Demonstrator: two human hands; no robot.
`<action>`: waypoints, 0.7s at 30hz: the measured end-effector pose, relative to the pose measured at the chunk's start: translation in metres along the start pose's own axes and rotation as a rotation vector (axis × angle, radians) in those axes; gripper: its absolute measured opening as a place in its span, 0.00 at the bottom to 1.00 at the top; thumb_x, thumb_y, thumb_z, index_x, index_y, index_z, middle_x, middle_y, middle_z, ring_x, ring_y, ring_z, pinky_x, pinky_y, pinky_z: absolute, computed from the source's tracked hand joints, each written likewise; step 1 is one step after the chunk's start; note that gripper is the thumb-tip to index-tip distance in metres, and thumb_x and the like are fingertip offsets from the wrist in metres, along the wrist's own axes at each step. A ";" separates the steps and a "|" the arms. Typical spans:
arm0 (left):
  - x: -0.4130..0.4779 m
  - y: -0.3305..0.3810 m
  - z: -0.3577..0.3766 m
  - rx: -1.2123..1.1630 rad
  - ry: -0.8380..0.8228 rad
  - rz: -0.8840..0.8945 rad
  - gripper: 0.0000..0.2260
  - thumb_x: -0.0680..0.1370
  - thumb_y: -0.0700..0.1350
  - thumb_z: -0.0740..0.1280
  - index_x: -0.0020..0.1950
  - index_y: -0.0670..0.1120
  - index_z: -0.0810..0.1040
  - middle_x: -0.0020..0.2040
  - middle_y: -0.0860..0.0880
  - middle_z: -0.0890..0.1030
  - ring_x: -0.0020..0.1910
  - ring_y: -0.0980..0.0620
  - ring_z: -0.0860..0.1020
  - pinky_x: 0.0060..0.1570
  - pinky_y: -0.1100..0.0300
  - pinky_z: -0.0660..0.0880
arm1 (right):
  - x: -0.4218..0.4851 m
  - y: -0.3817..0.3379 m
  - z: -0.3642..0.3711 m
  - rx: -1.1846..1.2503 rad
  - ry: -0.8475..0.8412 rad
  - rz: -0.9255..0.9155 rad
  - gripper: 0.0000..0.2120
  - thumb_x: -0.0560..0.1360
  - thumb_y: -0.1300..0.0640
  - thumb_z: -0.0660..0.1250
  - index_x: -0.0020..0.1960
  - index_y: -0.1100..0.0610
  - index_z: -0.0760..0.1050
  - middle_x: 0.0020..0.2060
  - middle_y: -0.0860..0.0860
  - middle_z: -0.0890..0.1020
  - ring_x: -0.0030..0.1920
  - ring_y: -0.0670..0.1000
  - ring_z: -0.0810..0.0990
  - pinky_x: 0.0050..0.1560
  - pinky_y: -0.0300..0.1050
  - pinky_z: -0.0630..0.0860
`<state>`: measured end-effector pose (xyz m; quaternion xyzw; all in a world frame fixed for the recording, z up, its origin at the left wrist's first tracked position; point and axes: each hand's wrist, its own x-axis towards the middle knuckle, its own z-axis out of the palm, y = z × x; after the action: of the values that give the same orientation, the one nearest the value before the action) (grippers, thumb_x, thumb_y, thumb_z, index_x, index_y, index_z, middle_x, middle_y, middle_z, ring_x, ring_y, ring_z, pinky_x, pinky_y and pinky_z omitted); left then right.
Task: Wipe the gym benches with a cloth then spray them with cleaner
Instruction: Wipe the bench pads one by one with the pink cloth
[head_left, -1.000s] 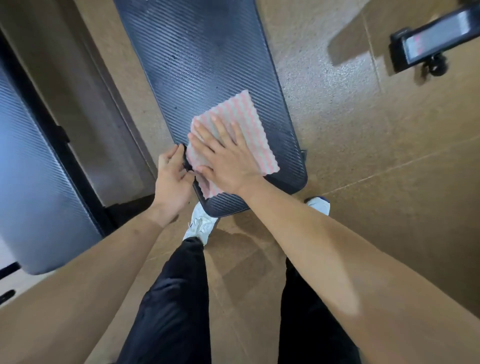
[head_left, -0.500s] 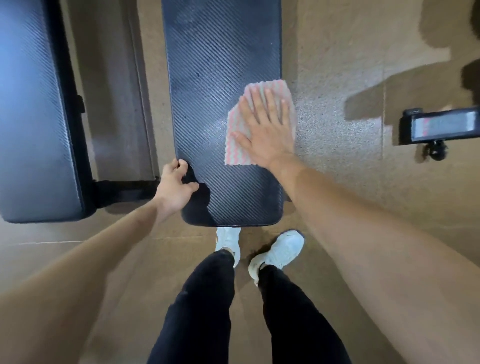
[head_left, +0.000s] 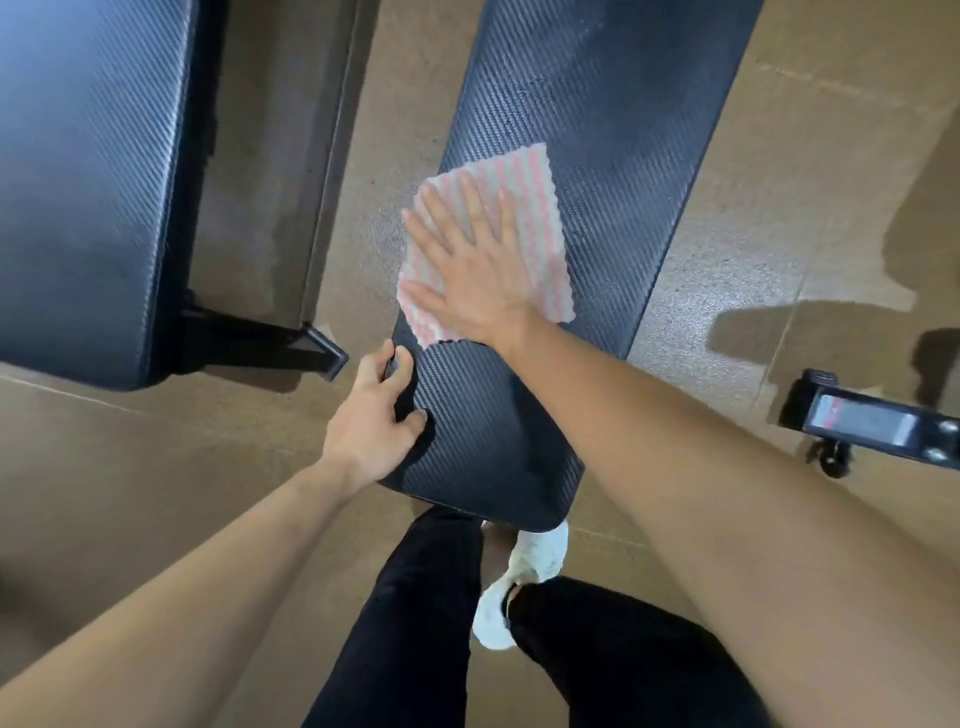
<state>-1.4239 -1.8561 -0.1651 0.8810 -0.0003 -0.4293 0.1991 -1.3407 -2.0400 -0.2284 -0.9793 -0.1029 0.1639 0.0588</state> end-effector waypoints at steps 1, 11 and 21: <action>-0.002 0.000 0.002 -0.004 0.010 -0.016 0.35 0.81 0.49 0.68 0.84 0.52 0.54 0.83 0.56 0.50 0.79 0.50 0.61 0.72 0.47 0.70 | 0.005 0.005 -0.001 -0.016 -0.023 -0.060 0.37 0.79 0.29 0.40 0.83 0.46 0.45 0.83 0.49 0.48 0.82 0.62 0.45 0.78 0.68 0.45; -0.006 0.049 0.038 0.021 0.155 -0.227 0.56 0.70 0.70 0.71 0.83 0.44 0.46 0.84 0.46 0.44 0.82 0.40 0.46 0.77 0.35 0.57 | -0.030 0.142 -0.011 -0.023 -0.040 -0.090 0.38 0.79 0.28 0.45 0.83 0.44 0.42 0.83 0.53 0.47 0.81 0.65 0.43 0.78 0.68 0.45; 0.033 0.162 0.061 -0.085 0.383 -0.528 0.59 0.65 0.70 0.76 0.83 0.48 0.48 0.83 0.40 0.47 0.80 0.34 0.51 0.77 0.38 0.57 | -0.049 0.188 -0.016 -0.059 -0.169 -0.256 0.39 0.78 0.26 0.42 0.82 0.43 0.42 0.82 0.57 0.44 0.79 0.68 0.38 0.76 0.71 0.36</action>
<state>-1.4212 -2.0322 -0.1665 0.9062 0.2836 -0.2922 0.1142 -1.3465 -2.2351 -0.2260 -0.9422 -0.2364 0.2338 0.0413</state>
